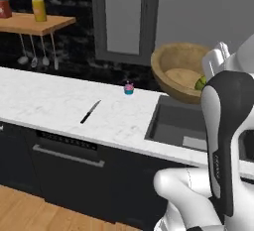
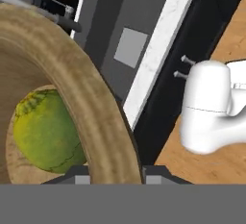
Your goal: Pick the lime from the sink and place it in the bowl. Then pick the bowl and place it in the microwave. Then close the microwave door and press the start button.
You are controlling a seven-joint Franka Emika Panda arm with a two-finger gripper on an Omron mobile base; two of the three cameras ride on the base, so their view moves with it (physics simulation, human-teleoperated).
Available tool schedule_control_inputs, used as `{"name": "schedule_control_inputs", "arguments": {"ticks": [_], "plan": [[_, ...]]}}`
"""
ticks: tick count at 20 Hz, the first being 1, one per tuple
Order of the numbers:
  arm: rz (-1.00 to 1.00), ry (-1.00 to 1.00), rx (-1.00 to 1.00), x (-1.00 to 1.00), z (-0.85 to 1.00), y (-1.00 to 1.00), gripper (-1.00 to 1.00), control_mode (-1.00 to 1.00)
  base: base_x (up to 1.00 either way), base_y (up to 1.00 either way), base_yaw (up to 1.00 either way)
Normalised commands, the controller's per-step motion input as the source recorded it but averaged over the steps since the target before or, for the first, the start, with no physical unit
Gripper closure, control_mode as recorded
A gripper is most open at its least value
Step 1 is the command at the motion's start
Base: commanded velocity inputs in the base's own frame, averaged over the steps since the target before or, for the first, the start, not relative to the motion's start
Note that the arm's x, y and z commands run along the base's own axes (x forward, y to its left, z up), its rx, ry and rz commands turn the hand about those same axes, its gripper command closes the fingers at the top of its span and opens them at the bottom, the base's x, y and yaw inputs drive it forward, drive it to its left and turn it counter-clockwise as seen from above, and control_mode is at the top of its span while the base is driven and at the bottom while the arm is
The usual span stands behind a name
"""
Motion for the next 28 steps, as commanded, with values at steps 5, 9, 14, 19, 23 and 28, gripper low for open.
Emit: {"name": "schedule_control_inputs", "arguments": {"ticks": [5, 9, 14, 19, 23, 28], "plan": [[0.0, 0.0, 0.0, 0.0, 0.0, 0.0, 1.0, 1.0, -0.14, 0.38, 0.8], [0.0, 0.0, 0.0, 0.0, 0.0, 0.0, 1.0, 1.0, -0.05, 0.4, 0.81], [0.0, 0.0, 0.0, 0.0, 0.0, 0.0, 1.0, 1.0, 0.0, 0.46, 0.83], [0.0, 0.0, 0.0, 0.0, 0.0, 0.0, 1.0, 1.0, -0.04, 0.59, 0.73], [0.0, 0.0, 0.0, 0.0, 0.0, 0.0, 1.0, 1.0, 0.01, 0.5, 0.56], [0.0, 0.0, 0.0, 0.0, 0.0, 0.0, 1.0, 1.0, 0.13, 0.24, 0.57]]}}
